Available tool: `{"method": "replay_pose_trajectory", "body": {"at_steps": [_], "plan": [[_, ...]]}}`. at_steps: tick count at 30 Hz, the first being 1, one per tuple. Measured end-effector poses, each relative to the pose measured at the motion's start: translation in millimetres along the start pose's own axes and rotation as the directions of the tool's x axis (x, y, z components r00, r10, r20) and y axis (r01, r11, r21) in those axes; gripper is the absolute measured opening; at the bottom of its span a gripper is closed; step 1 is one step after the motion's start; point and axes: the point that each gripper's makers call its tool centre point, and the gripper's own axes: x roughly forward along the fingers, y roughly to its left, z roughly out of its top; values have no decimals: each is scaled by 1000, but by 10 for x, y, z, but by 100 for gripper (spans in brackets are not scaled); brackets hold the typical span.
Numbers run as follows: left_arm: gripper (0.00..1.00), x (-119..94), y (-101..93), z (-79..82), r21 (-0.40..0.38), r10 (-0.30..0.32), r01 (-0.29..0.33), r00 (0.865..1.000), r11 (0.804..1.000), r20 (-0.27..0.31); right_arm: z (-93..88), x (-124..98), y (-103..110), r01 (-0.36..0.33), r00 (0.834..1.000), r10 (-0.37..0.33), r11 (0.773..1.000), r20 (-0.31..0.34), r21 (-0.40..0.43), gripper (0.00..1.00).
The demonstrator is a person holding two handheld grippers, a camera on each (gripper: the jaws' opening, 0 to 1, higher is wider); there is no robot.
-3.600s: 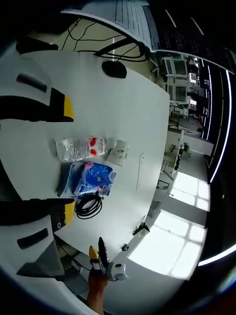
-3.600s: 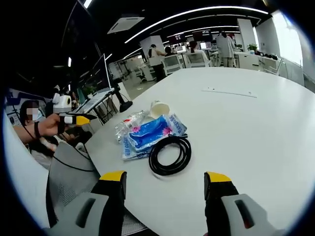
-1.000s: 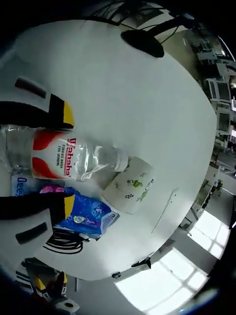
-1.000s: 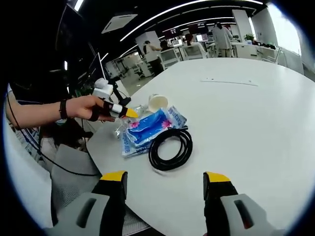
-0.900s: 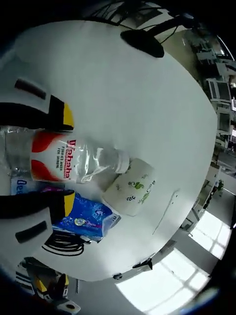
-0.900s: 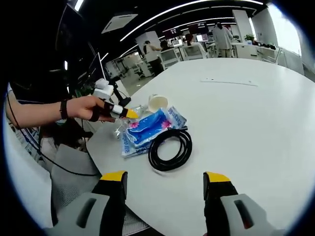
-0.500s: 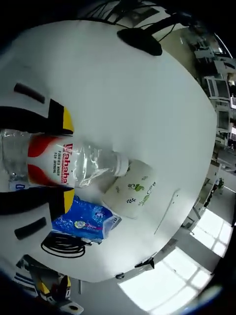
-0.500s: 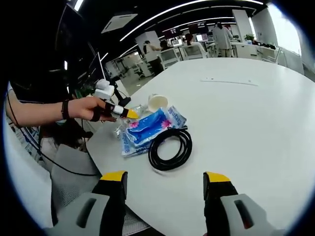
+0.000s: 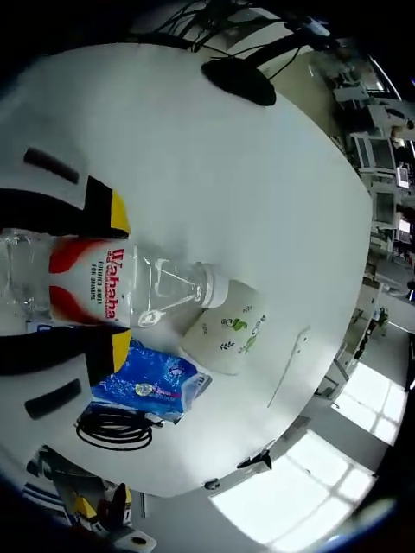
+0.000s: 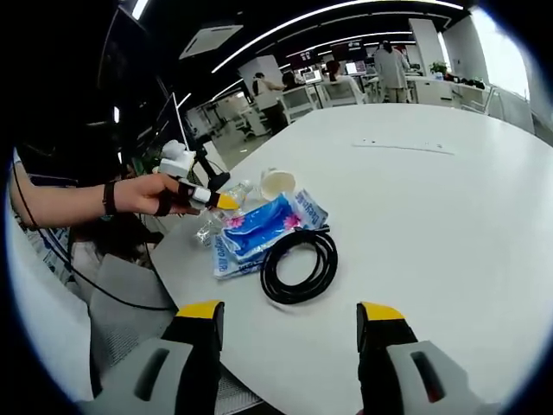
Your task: Arrange the tabletop items into an orderly group along one side of the table until the central work area is clear of visible clutter.
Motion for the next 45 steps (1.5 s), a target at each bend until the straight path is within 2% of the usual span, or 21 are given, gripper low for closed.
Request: {"method": "replay_pose_trajectory", "body": {"at_steps": [8,18,28,32,34,45], "plan": [[39,-147,-48,44,59,-9,6,999,998,50,17,38,39,-14,1000,14,1000,5,-10,64],[39,-402,-91,22,65,-5,-1,996,998,95,19,-15,62,-14,1000,14,1000,15,-13,63],[39,-447,84,63,97,1,-13,993,995,117,-21,-76,79,-11,1000,11,1000,18,-17,63],[38,-548,10,-37,110,12,-27,991,994,134,-30,-84,84,-11,1000,12,1000,22,-14,63],[38,-562,62,-4,110,19,-35,990,993,143,-41,-83,93,-13,1000,13,1000,22,-15,63],[38,-664,97,-94,132,39,-67,978,989,203,-62,-88,138,-23,999,24,999,30,-22,63]]}}
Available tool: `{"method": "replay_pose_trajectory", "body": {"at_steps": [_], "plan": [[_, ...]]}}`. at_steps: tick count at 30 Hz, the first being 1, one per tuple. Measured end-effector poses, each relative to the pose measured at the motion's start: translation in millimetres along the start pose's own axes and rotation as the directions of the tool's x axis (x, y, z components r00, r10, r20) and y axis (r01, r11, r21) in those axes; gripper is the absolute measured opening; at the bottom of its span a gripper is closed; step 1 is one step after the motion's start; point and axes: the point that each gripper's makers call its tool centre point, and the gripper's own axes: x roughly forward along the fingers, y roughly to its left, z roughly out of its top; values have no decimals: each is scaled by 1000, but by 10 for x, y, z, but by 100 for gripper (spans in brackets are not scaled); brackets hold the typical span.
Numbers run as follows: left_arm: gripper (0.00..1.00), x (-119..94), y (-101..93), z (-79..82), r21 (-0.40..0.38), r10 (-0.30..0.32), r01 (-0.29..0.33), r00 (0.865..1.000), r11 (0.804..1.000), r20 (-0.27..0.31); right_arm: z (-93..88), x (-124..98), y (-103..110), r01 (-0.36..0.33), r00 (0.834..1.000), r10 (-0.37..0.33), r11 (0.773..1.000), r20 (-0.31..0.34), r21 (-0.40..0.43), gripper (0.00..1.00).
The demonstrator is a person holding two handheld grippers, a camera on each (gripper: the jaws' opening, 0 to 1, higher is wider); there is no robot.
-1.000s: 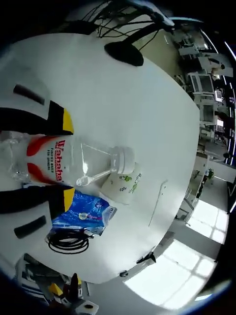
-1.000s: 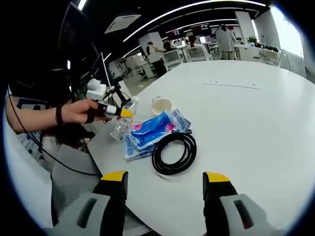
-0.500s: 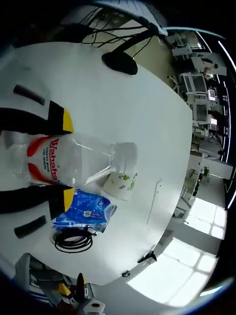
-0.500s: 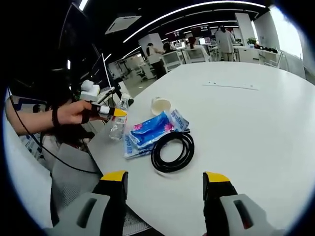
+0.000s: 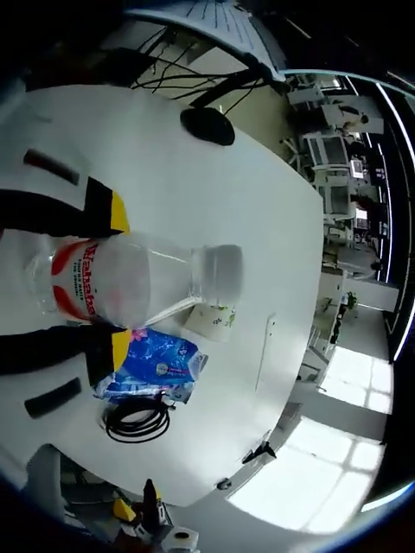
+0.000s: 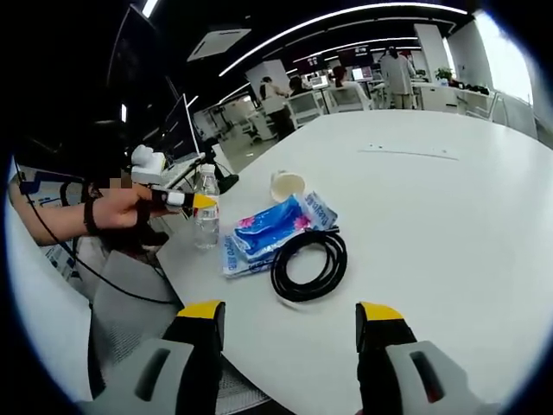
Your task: Arrange the tabletop items into an orderly group along one side of the table until the central work area is clear of visible clutter.
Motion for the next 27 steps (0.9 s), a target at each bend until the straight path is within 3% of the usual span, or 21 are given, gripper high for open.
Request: {"method": "replay_pose_trajectory", "body": {"at_steps": [13,16,27], "plan": [[38,-200,-56,-66,47,14,-16,999,999,52,-93,-5,89,-8,1000,8,1000,-6,4,63],[38,-291,-189,-111,77,13,-18,998,997,59,-97,-5,83,-7,1000,7,1000,-4,9,63],[38,-357,-169,-188,133,15,-25,997,991,71,-104,62,87,-21,1000,21,1000,-11,3,62]]}}
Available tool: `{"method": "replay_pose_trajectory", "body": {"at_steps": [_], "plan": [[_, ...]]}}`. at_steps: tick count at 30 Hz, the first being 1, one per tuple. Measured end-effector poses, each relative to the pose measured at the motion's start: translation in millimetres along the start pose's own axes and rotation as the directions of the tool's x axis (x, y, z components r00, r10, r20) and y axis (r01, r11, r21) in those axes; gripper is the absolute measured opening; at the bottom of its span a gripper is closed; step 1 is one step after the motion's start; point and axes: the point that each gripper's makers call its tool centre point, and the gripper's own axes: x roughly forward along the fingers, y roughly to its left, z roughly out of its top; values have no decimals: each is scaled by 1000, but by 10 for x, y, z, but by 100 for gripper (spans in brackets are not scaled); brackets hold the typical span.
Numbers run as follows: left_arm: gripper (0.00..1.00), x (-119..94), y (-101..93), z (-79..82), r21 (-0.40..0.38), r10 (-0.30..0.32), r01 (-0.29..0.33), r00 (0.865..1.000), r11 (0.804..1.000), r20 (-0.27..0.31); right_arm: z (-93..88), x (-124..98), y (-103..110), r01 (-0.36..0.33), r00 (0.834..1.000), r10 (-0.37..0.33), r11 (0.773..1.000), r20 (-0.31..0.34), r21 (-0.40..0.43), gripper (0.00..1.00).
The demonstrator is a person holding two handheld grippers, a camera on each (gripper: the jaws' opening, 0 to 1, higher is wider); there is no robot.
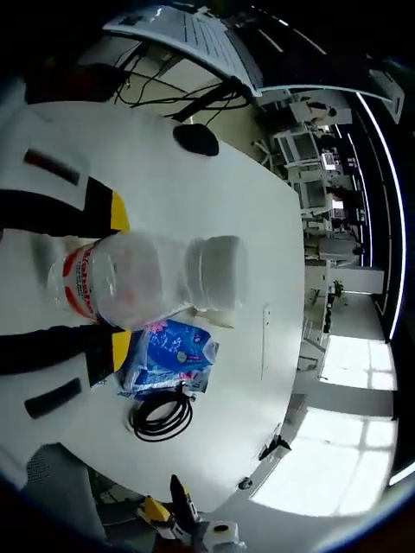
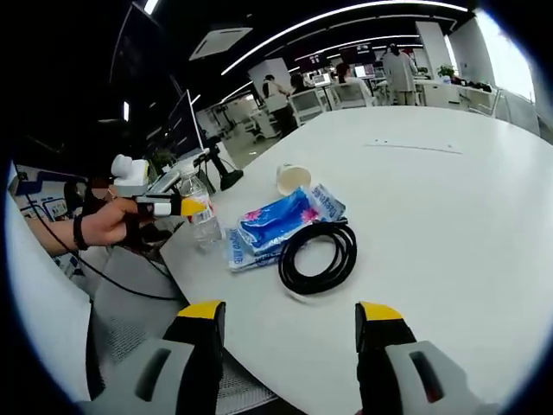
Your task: Arrange the tabletop items into an orderly group along one side of the table until the central work area is clear of visible clutter.
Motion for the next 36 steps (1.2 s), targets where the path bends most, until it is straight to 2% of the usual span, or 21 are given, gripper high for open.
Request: {"method": "replay_pose_trajectory", "body": {"at_steps": [10,25,36], "plan": [[39,-111,-69,-81,20,15,-15,1000,1000,11,6,38,-2,-7,1000,7,1000,-4,-2,62],[39,-145,-110,-208,54,17,-17,1000,998,7,10,43,43,-9,1000,9,1000,-6,0,62],[39,-150,-112,-205,59,25,-26,999,998,22,0,36,64,-9,1000,9,1000,-6,0,62]]}}
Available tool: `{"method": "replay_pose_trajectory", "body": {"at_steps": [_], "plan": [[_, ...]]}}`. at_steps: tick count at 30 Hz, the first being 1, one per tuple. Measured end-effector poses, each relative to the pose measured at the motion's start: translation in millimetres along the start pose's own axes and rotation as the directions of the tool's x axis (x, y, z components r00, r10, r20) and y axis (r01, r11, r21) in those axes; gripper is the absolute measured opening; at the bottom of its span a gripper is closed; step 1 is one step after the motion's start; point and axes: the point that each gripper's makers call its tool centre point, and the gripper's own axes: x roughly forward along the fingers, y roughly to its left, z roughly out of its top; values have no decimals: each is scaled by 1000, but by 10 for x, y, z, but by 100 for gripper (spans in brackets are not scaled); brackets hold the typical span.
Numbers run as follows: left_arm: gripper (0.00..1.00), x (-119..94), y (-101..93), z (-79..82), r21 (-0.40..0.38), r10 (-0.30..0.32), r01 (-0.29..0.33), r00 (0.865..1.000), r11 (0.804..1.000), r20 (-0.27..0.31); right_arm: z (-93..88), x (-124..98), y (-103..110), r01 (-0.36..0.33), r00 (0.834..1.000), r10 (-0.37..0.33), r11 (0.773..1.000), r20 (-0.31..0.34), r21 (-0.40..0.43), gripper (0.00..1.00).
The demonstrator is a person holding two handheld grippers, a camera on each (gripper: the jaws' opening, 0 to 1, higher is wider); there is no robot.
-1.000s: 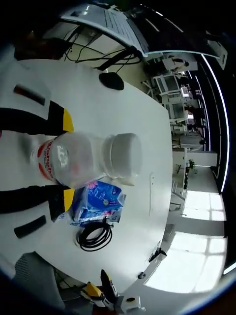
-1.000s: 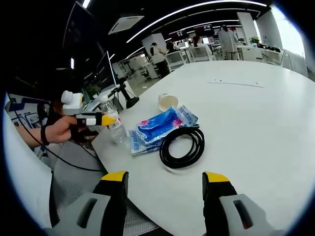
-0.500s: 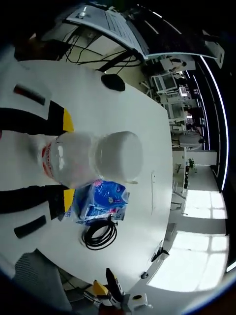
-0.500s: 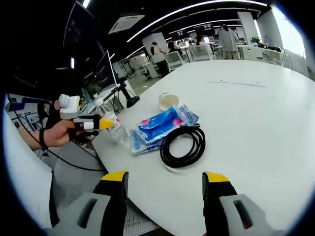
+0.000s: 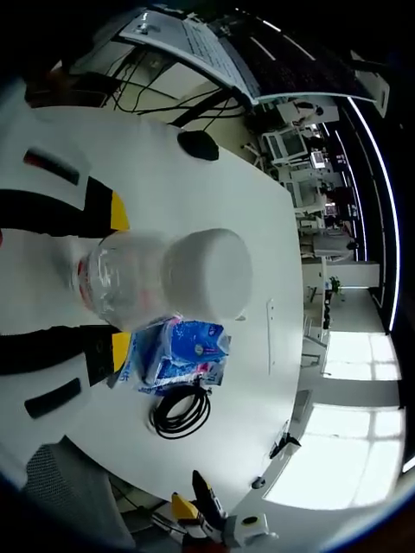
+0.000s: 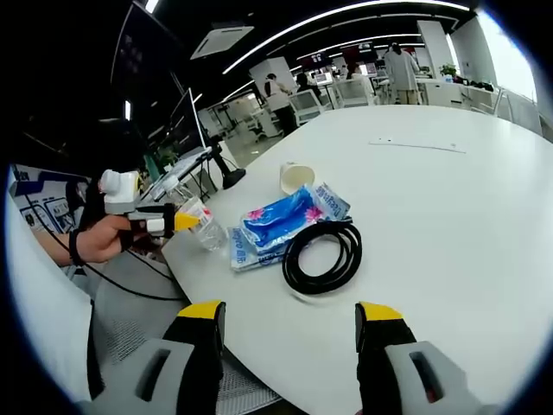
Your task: Arrange the tabletop items into an orderly group along one side of the table until the central work area is clear of visible clutter.
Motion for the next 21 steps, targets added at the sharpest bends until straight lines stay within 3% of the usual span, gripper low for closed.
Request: {"method": "replay_pose_trajectory", "body": {"at_steps": [21], "plan": [[39,18,15,-13,-19,-4,4,1000,1000,-7,39,23,7,-3,1000,3,1000,-8,-21,63]]}}
